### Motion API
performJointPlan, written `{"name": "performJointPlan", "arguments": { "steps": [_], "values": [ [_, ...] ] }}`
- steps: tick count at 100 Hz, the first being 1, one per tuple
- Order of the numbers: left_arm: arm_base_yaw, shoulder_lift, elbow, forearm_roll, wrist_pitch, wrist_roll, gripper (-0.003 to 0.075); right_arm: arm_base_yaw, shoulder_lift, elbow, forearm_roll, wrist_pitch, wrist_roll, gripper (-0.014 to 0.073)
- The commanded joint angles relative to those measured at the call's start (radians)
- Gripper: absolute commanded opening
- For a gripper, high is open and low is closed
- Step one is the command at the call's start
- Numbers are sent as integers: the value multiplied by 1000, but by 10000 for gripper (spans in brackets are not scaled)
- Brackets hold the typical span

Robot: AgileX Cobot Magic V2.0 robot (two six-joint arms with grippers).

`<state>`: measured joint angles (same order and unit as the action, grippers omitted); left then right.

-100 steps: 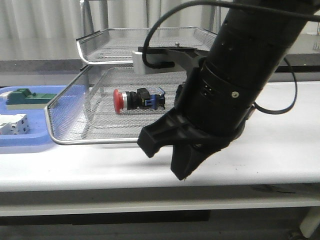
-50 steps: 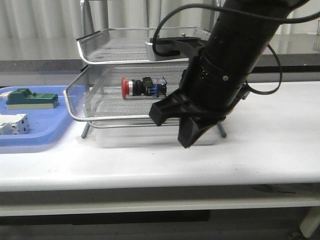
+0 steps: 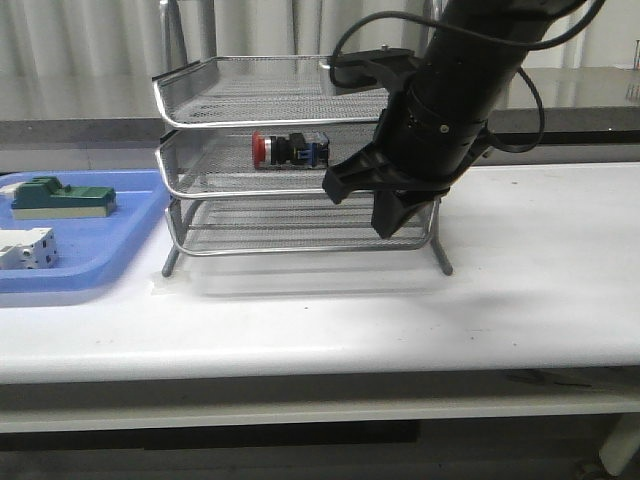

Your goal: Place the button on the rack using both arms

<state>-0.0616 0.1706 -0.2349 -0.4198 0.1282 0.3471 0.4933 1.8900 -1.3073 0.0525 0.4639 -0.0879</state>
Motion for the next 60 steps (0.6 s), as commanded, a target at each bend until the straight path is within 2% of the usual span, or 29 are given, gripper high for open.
{"name": "performJointPlan", "arguments": {
  "steps": [1,40,60],
  "values": [
    [4,10,-27,-12,-79,-9,-20,-8,-47,-37,-18,-46,-11,-65],
    [4,10,-27,-12,-79,-9,-20,13,-137,-35,-2,78,-11,-65],
    [4,10,-27,-12,-79,-9,-20,2,-245,39,-12,90,-11,-65]
  ]
}}
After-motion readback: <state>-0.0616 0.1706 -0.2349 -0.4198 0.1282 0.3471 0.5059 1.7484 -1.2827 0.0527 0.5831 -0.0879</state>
